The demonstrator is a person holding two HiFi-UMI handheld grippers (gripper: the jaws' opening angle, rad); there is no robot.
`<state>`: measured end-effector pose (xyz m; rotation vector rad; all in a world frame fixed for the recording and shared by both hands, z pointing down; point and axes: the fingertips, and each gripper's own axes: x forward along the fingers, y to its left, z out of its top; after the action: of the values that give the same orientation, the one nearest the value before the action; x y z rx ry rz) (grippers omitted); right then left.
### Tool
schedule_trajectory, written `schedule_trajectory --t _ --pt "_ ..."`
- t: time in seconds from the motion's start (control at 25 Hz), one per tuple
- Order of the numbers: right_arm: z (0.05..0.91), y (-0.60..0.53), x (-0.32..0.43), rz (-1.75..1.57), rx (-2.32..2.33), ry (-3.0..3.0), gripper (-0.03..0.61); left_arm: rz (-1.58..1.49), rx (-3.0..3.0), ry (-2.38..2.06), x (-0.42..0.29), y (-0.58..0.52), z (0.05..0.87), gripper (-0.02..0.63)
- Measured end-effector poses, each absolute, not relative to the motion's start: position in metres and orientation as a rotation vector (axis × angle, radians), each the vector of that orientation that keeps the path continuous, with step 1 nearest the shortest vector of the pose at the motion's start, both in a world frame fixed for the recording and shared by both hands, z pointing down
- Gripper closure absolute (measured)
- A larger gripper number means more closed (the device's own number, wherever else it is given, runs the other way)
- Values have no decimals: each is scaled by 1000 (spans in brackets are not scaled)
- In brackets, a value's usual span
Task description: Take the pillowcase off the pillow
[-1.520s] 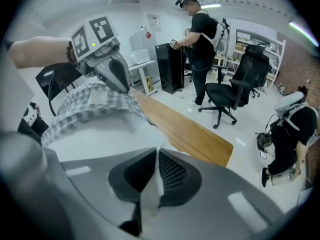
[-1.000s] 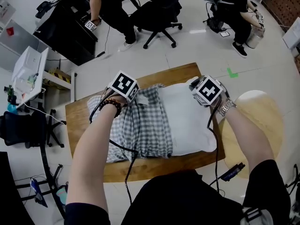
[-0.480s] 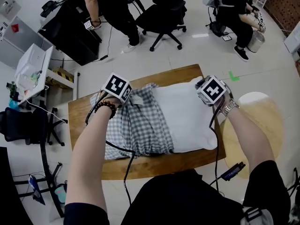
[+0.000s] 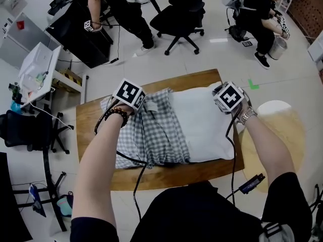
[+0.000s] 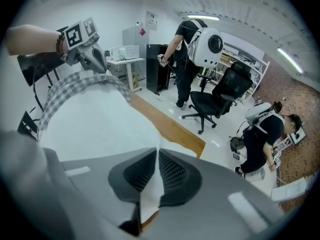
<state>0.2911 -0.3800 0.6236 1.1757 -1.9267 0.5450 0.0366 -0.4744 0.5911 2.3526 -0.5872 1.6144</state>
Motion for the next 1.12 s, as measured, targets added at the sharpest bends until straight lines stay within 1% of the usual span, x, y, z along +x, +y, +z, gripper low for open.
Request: schedule_trajectory --t 0.24,0.32,0.36,0.44,0.64,0.88,1.12 --pt "631 -375 284 519 1205 -1927 560 1559 2450 -593 47 -462 587 601" --pt "634 -376 281 488 1227 -1927 554 1534 2484 -608 47 -461 584 590" --pt "629 -378 281 449 1250 -1927 541 1518 2504 -620 47 -461 581 576" --pt "625 -377 281 428 1273 -1922 496 1482 2543 -646 48 -462 571 544" --pt "623 -368 282 446 1304 -1924 439 1399 2588 -687 44 -456 550 522" --pt "604 -334 263 384 1339 -1957 435 1269 2658 -754 25 -420 533 511" --pt "584 -287 210 336 1324 -1989 434 1087 2680 -808 -18 -365 524 502"
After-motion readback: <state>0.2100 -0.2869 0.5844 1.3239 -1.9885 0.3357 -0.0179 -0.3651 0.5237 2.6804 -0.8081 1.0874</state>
